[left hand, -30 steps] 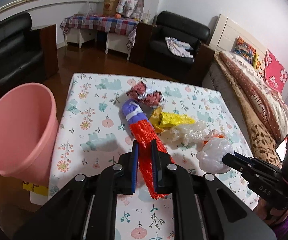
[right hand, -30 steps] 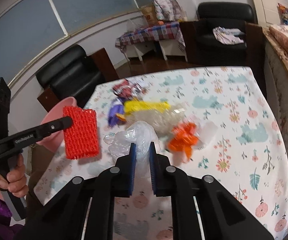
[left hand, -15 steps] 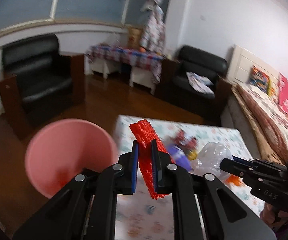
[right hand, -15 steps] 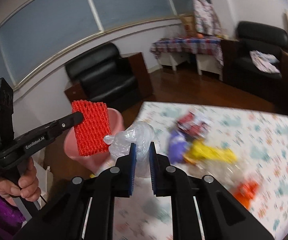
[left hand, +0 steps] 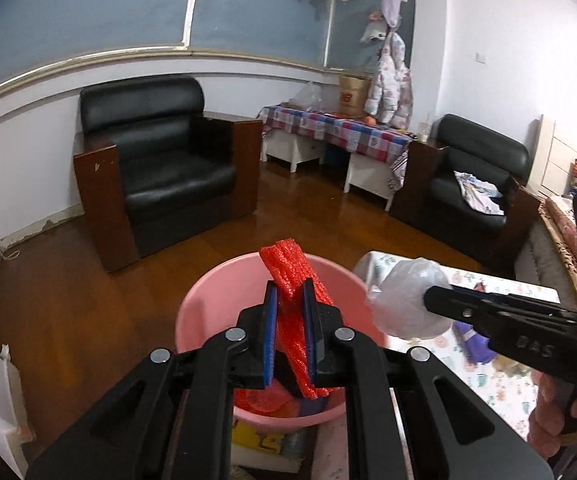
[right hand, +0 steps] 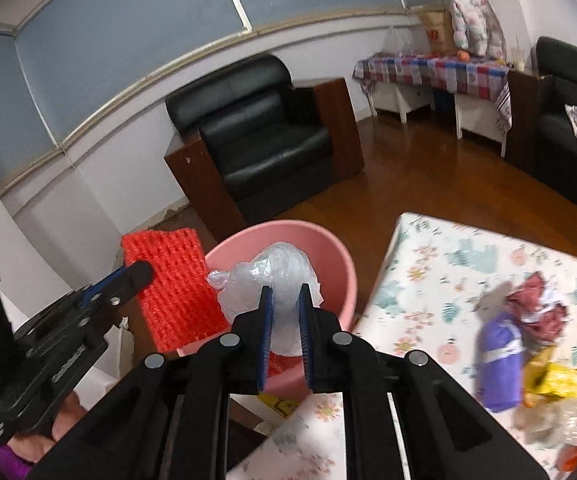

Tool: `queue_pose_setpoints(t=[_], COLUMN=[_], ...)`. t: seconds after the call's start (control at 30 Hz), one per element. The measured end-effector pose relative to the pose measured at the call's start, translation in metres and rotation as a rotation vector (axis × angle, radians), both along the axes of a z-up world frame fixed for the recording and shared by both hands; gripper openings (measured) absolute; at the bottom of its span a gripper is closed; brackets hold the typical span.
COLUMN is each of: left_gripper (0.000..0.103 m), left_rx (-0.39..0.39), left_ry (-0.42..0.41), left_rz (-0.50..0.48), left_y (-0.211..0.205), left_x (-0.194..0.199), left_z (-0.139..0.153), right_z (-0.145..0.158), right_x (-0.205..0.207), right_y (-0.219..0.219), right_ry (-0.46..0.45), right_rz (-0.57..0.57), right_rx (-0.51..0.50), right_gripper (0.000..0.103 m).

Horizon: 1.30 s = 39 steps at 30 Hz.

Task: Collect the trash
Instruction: 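Carry both items over the pink bucket and open both grippers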

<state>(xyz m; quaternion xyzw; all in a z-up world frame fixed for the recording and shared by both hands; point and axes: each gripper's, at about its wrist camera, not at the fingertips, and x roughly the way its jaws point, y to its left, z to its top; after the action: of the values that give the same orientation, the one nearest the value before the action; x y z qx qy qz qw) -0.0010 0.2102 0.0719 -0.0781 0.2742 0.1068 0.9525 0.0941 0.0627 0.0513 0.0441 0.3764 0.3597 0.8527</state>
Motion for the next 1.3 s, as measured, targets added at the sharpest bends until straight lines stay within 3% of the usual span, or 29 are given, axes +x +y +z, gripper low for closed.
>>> queue_pose_setpoints(t=[0.27,0.53,0.67,0.9,1.3], left_gripper=[0.011,0.012,0.019,0.04,0.045], left_rx=[-0.023,-0.027,-0.031,-0.05,-0.102], left_ry=[0.048,0.077,0.095,0.088,0.087], left_rz=[0.023,0.017,0.026,0.018,0.008], left_y=[0.022,0.027,0.028,0.029,0.023], left_x=[0.005,0.011,0.016,0.013,0.009], left_z=[-0.024,-0.036,-0.038,-0.038,-0.029], right_z=[-0.033,-0.049,-0.051,-0.052,-0.034], right_x=[0.016,0.024,0.023,0.025,0.008], right_y=[0.039,0.05,0.048,0.045,0.025], right_ry=[0.043,0.062,0.059,0.062,0.027], right_rz=[0.008,0.014,0.016,0.011,0.034], right_rx=[-0.052,-0.078,-0.08,-0.077,-0.019], right_gripper=[0.012,0.014,0.021,0.022,0.04])
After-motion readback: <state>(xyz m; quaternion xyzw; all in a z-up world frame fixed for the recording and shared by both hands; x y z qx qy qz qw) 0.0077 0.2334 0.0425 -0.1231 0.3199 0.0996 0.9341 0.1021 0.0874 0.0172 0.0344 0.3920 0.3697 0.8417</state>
